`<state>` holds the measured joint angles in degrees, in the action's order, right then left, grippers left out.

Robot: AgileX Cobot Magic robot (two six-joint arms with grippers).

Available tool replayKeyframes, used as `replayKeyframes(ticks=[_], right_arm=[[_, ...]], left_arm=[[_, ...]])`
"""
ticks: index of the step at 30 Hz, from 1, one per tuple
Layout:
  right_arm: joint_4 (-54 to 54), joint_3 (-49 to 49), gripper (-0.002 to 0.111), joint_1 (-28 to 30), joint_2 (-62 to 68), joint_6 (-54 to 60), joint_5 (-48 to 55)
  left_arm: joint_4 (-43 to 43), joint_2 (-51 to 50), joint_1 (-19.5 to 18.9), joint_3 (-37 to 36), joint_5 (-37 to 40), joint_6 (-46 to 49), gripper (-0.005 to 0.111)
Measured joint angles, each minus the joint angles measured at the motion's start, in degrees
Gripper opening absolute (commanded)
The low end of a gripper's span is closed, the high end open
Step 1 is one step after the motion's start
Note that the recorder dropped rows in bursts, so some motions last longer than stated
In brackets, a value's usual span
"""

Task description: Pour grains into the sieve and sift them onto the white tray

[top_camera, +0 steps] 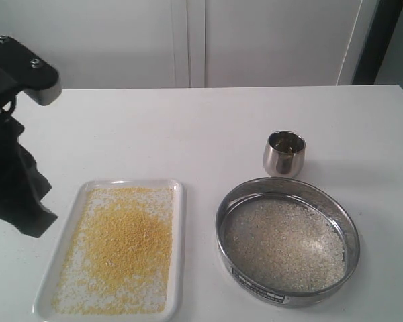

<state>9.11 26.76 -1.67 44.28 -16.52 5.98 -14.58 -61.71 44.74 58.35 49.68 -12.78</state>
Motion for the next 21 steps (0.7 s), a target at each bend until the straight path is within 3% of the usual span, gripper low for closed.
replayKeyframes(ticks=[3,7,21], right_arm=[[0.0,0.0,0.0,0.0,0.0,0.0,0.0],[0.0,0.0,0.0,0.0,0.0,0.0,0.0],[0.0,0.0,0.0,0.0,0.0,0.0,0.0]], left_arm=[[-0.2,4.6,0.0,-1.3,2.4,-0.2,0.0],[-0.2,9.6,0.0,-1.4,11.5,-1.7,0.0],[-0.2,11.9,0.0,-1.4,-2.8,-1.8,0.0]])
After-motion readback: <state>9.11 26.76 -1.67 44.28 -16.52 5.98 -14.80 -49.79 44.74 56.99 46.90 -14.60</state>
